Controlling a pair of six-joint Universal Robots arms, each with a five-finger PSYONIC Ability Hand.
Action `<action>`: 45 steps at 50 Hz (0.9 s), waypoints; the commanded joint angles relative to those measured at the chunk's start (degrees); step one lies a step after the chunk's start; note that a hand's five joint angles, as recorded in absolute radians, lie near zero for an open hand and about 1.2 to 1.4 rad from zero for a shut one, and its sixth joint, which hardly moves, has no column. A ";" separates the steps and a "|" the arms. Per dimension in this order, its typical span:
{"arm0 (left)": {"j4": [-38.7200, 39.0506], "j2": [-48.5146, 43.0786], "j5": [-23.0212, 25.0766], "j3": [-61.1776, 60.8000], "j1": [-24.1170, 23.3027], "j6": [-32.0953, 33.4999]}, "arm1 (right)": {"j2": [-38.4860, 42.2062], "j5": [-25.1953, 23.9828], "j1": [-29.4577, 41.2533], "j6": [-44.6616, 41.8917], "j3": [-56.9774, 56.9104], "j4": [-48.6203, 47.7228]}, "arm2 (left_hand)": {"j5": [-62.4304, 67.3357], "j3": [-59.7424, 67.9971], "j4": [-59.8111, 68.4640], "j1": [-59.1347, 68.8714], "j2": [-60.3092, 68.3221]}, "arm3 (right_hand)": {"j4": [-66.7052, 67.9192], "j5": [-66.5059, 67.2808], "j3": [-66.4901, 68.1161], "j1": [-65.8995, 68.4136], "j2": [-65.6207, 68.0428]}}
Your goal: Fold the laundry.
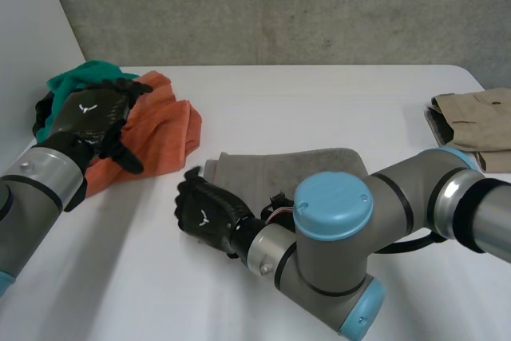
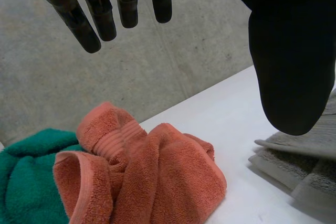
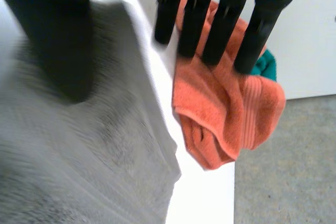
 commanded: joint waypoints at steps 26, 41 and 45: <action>-4.01 -34.81 -19.10 29.69 -25.96 15.45 | -18.57 23.77 -24.70 44.91 23.01 8.16 | -2.93 -2.09 -1.60 -1.65 -1.69 | -22.83 -21.43 -21.40 -18.19 -19.95; -9.21 -20.71 -19.14 20.67 -24.20 5.90 | -16.01 24.21 -26.99 42.71 21.61 4.98 | -2.93 -2.09 -1.60 -1.65 -1.69 | 46.01 47.41 47.44 50.65 48.88; -9.03 -15.34 -19.14 16.89 -21.92 4.48 | -18.90 24.65 -26.29 39.48 21.08 4.63 | -2.93 -2.09 -1.60 -1.65 -1.69 | 46.01 47.41 47.44 50.65 48.88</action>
